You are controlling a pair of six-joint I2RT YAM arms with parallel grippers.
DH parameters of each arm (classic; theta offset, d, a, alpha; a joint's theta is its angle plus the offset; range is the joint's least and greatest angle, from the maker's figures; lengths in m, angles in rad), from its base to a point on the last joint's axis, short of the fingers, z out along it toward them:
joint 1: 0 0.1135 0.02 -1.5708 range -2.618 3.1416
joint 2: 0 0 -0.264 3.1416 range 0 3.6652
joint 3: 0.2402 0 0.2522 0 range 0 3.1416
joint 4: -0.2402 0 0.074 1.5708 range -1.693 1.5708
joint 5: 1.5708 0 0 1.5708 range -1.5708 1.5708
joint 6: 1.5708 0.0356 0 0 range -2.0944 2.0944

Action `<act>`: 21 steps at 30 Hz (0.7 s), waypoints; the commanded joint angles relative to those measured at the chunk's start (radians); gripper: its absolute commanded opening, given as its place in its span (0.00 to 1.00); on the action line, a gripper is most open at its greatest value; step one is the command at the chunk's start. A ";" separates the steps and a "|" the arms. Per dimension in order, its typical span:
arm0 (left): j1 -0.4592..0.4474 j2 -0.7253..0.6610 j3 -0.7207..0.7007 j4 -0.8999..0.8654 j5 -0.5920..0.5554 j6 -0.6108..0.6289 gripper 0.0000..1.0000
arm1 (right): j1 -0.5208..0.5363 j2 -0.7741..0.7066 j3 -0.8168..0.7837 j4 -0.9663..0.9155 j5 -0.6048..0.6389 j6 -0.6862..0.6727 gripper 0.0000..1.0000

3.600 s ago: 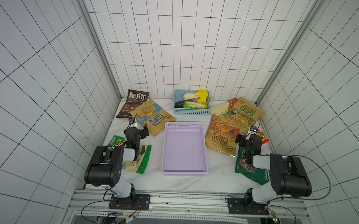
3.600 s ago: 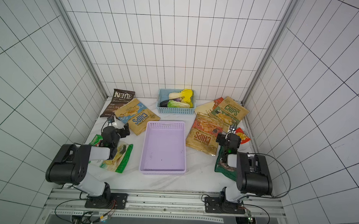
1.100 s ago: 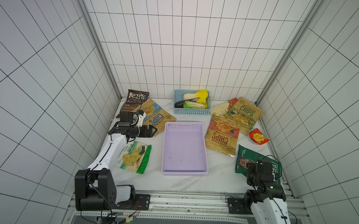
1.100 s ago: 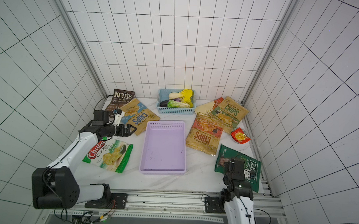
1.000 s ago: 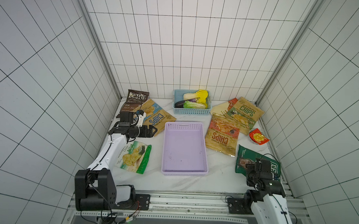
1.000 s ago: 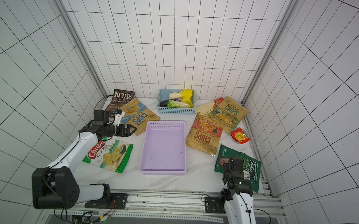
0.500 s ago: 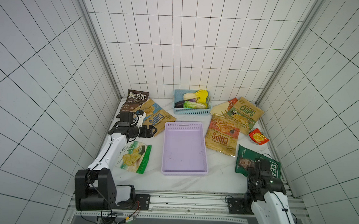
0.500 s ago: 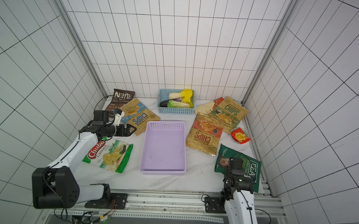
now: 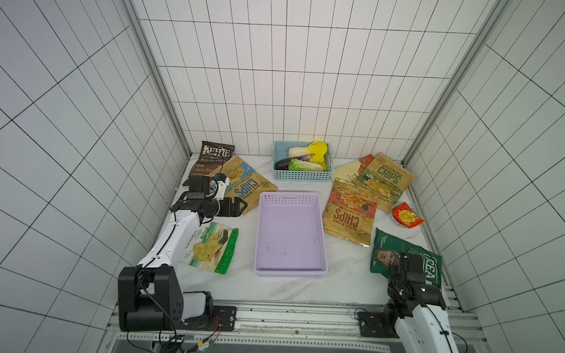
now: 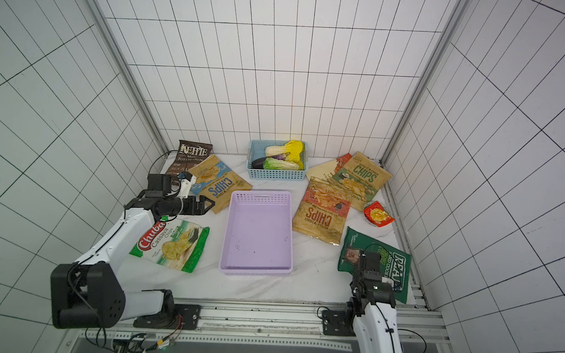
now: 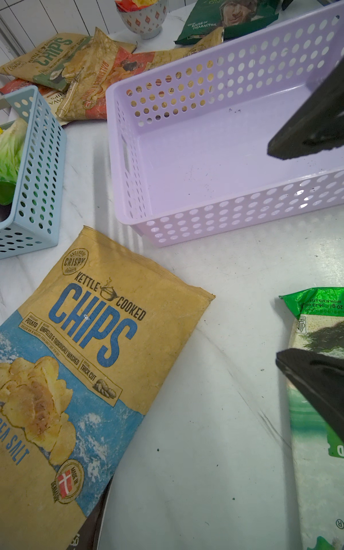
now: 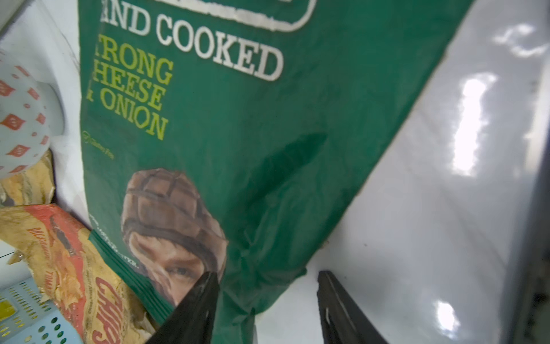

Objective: Put the potato chips into the basket
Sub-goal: Pick up the potato chip from the corner of the board.

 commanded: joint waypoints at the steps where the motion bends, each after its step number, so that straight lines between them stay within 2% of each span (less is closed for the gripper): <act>1: -0.001 -0.009 0.004 0.005 -0.002 0.016 0.98 | -0.016 0.003 -0.057 0.027 0.016 0.012 0.57; 6: -0.001 -0.003 0.004 0.005 -0.001 0.017 0.97 | -0.029 0.079 -0.050 0.113 -0.006 -0.012 0.56; 10: -0.001 -0.005 0.003 0.005 -0.002 0.017 0.98 | -0.047 0.185 -0.024 0.176 -0.026 -0.055 0.51; 15: -0.002 -0.005 0.003 0.005 0.000 0.019 0.98 | -0.054 0.268 -0.008 0.241 -0.066 -0.084 0.30; 21: -0.001 -0.002 0.001 0.005 0.001 0.021 0.98 | -0.054 0.212 0.021 0.205 -0.074 -0.136 0.05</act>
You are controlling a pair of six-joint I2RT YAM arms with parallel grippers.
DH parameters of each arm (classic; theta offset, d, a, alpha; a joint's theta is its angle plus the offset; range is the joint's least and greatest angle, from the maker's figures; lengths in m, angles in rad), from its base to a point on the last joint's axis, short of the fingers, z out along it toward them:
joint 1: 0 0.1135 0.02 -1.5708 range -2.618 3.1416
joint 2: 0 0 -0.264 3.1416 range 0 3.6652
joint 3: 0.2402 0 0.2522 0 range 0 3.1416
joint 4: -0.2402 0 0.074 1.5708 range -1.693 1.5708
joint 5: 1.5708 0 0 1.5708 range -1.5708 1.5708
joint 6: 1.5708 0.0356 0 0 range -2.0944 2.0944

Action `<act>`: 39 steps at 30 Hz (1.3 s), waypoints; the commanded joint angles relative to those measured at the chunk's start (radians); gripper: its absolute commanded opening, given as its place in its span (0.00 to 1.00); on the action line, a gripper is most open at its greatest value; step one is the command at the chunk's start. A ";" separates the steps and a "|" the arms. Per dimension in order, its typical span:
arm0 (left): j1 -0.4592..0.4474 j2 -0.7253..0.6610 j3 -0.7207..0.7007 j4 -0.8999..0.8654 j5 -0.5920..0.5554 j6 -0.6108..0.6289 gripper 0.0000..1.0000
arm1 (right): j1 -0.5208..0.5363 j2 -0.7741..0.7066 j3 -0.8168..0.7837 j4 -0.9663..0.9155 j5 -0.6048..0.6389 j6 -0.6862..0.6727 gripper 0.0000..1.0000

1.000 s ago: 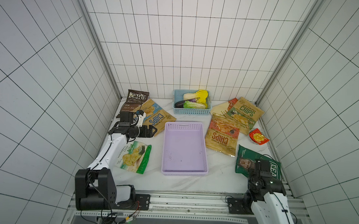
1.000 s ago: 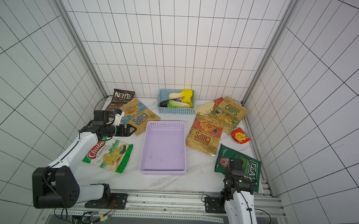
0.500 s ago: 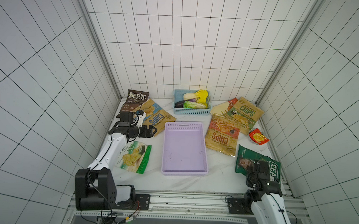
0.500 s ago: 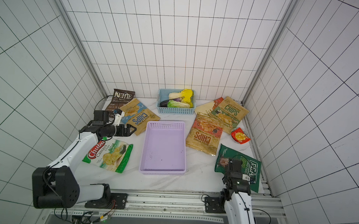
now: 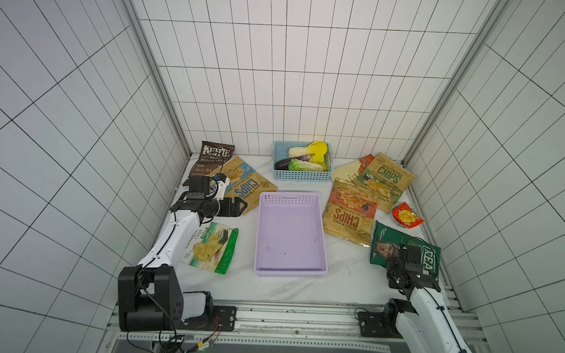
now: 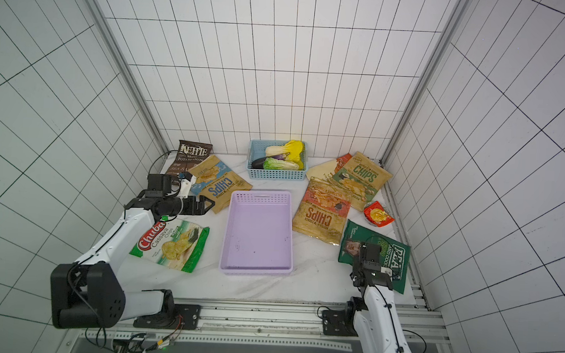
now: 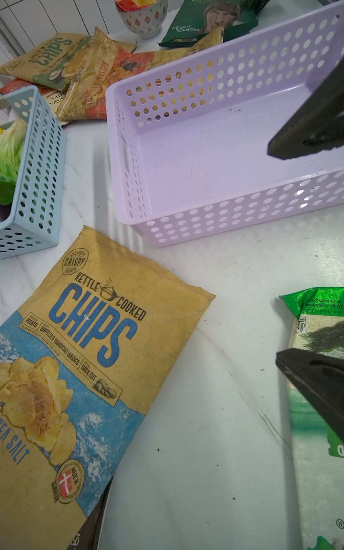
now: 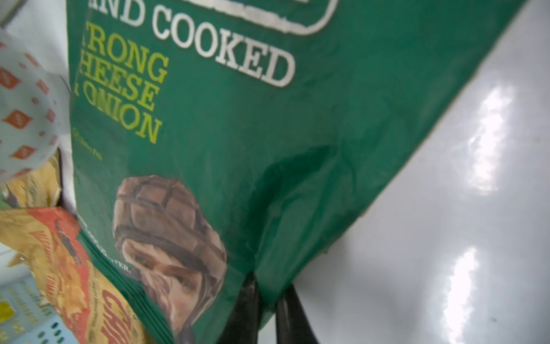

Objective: Put the potato chips into the basket
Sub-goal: Pick up the potato chip from the corner of the board.

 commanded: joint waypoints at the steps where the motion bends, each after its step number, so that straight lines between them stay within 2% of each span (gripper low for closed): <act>1: -0.001 -0.001 0.001 0.005 0.000 0.019 0.98 | -0.008 -0.056 0.030 -0.075 -0.015 -0.046 0.02; 8: -0.003 0.000 0.003 0.005 0.003 0.019 0.98 | -0.009 -0.248 0.099 -0.216 0.037 -0.116 0.00; 12: -0.003 0.006 0.004 0.005 0.006 0.017 0.98 | -0.008 -0.303 0.163 -0.258 0.025 -0.192 0.00; 24: -0.002 0.006 0.004 0.005 0.003 0.013 0.98 | 0.000 -0.188 0.418 -0.354 -0.105 -0.327 0.00; 28: -0.001 0.010 0.007 0.011 -0.014 0.003 0.98 | 0.020 -0.183 0.512 -0.372 -0.110 -0.393 0.00; 36: -0.003 0.032 0.022 0.000 0.001 0.001 0.98 | 0.044 -0.042 0.657 -0.412 -0.365 -0.567 0.00; 39: -0.003 0.032 0.023 0.000 -0.001 0.000 0.97 | 0.086 -0.021 0.703 -0.399 -0.386 -0.607 0.00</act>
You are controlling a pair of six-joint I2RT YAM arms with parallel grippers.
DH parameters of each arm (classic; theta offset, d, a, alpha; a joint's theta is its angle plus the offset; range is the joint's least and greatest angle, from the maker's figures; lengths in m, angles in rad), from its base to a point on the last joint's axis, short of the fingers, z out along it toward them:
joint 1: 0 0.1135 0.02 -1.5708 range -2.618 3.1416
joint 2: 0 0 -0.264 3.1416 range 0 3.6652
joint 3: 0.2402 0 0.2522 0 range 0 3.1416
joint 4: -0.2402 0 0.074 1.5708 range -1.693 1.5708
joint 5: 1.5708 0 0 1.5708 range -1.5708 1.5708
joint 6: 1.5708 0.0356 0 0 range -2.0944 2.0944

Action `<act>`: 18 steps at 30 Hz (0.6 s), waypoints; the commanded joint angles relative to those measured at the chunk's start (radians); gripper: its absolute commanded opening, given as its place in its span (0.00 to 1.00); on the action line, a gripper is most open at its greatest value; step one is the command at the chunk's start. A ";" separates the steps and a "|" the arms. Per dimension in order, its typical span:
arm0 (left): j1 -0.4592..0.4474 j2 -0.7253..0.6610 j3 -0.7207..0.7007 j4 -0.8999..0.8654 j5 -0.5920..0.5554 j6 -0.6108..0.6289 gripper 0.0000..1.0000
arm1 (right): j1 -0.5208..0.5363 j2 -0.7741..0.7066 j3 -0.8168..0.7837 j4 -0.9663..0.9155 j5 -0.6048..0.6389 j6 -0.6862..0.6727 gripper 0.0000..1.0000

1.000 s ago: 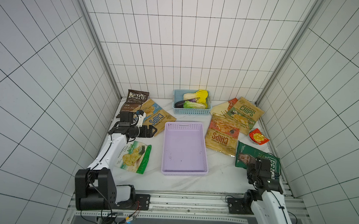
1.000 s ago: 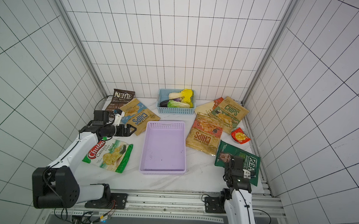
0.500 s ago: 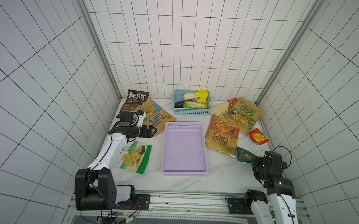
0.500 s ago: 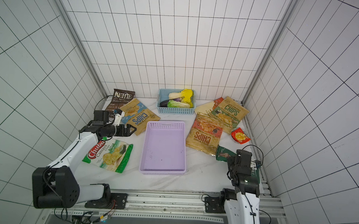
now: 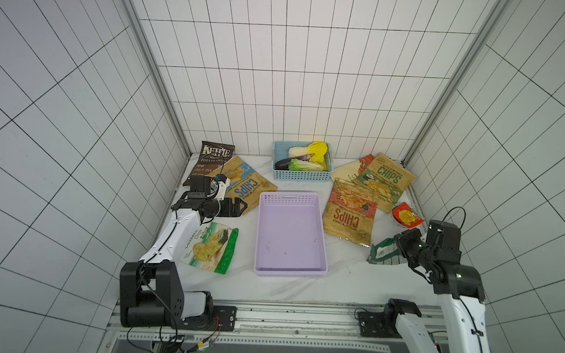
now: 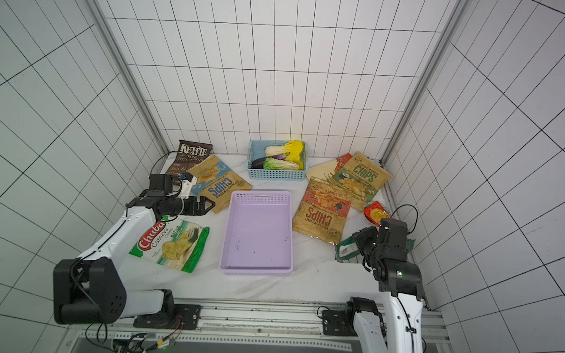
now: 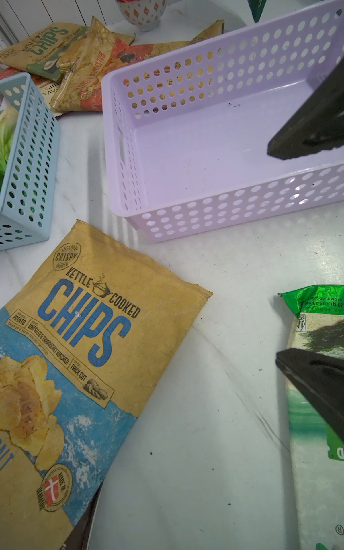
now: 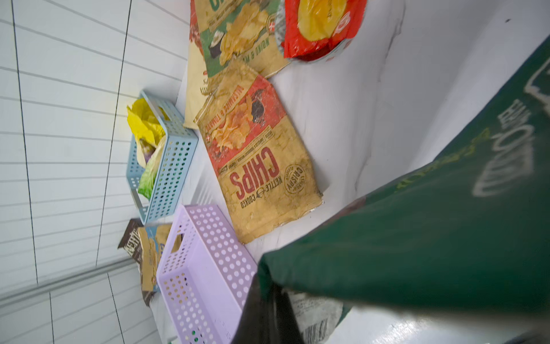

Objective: Put the potato chips into the basket
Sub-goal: Pick up the potato chip from the corner of the board.

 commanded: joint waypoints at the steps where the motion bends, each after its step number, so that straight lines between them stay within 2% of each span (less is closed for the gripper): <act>1: -0.003 0.006 0.022 0.001 0.004 0.003 0.98 | 0.049 0.012 0.091 0.005 -0.081 -0.119 0.00; 4: -0.003 0.006 0.021 0.001 0.001 0.003 0.98 | 0.085 0.039 0.168 0.031 -0.092 -0.172 0.00; 7: -0.002 0.008 0.022 0.001 0.000 0.001 0.98 | 0.114 0.128 0.254 0.088 -0.242 -0.202 0.00; 9: -0.003 0.009 0.022 0.001 -0.001 0.000 0.98 | 0.163 0.213 0.317 0.123 -0.366 -0.212 0.00; 10: -0.003 0.010 0.024 0.000 -0.001 -0.002 0.98 | 0.203 0.263 0.359 0.121 -0.389 -0.227 0.00; 15: -0.003 0.006 0.025 -0.002 -0.004 -0.003 0.98 | 0.407 0.472 0.624 -0.003 -0.327 -0.369 0.00; 18: -0.002 0.008 0.026 -0.002 -0.005 -0.004 0.98 | 0.499 0.588 0.736 -0.030 -0.356 -0.408 0.00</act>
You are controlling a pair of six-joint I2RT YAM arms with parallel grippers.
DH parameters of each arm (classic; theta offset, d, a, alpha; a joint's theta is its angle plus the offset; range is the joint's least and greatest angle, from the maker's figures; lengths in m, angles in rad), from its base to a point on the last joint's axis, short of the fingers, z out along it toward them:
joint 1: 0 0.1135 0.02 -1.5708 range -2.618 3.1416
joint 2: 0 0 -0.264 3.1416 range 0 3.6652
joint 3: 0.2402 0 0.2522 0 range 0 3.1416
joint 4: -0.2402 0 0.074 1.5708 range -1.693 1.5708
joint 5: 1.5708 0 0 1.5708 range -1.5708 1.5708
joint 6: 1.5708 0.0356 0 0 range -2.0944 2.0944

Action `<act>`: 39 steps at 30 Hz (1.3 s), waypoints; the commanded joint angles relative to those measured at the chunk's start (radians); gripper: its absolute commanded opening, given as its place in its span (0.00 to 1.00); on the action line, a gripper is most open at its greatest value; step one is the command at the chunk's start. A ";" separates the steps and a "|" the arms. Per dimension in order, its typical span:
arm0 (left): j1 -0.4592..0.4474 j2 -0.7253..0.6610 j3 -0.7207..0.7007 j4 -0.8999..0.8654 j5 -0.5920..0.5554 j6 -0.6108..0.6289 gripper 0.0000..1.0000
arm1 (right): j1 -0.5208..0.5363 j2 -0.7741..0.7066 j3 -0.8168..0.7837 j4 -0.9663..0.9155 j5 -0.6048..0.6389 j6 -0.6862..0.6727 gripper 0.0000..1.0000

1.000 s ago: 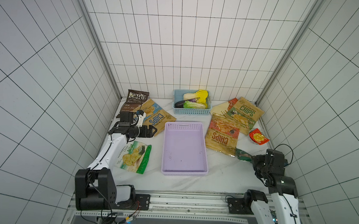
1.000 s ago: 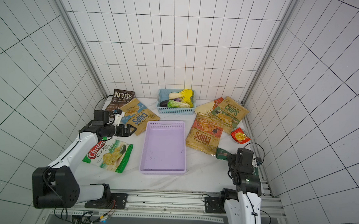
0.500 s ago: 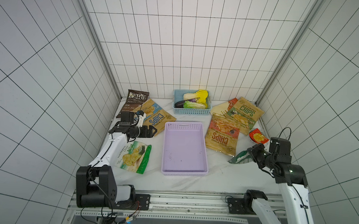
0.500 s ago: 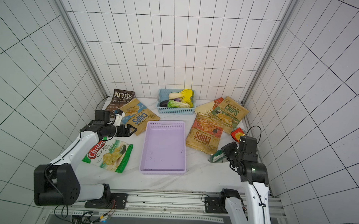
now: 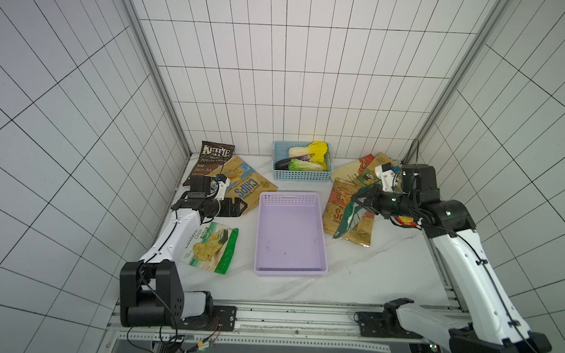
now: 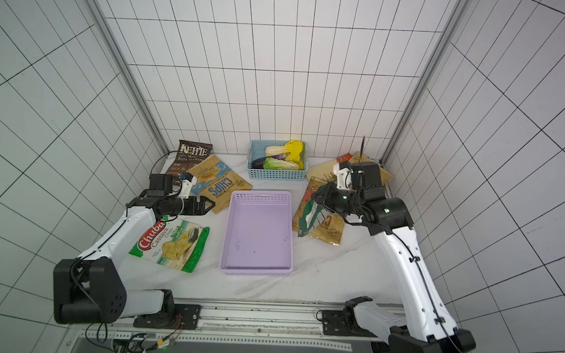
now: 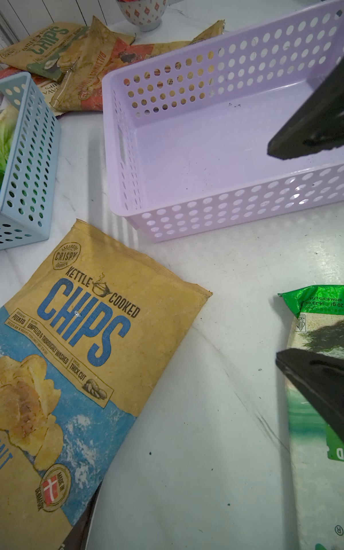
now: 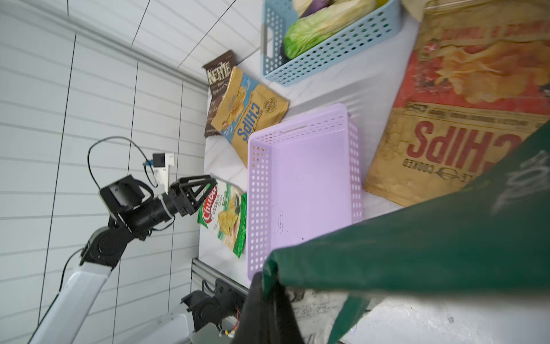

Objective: Put the potato chips into the basket
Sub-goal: Pick up the potato chip from the corner of the board, then place the potato chip in the basket.

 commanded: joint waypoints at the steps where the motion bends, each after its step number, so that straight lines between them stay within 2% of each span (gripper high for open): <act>1: -0.001 0.007 0.024 -0.003 -0.003 -0.001 0.97 | 0.094 0.086 0.137 -0.029 -0.070 -0.101 0.00; 8: -0.001 0.007 0.026 -0.006 0.005 -0.001 0.98 | 0.279 0.333 0.260 -0.002 -0.111 -0.138 0.00; 13: 0.000 0.005 0.026 -0.006 -0.001 -0.001 0.98 | 0.333 0.491 0.311 0.019 -0.149 -0.145 0.00; 17: 0.002 -0.001 0.026 -0.006 -0.004 -0.001 0.98 | 0.357 0.564 0.291 0.076 -0.172 -0.127 0.00; 32: 0.003 -0.005 0.026 -0.006 -0.004 -0.002 0.98 | 0.479 0.680 0.266 0.165 -0.237 -0.093 0.00; 39: 0.003 -0.015 0.027 -0.011 -0.009 -0.002 0.98 | 0.532 0.638 0.201 0.166 -0.214 -0.108 0.00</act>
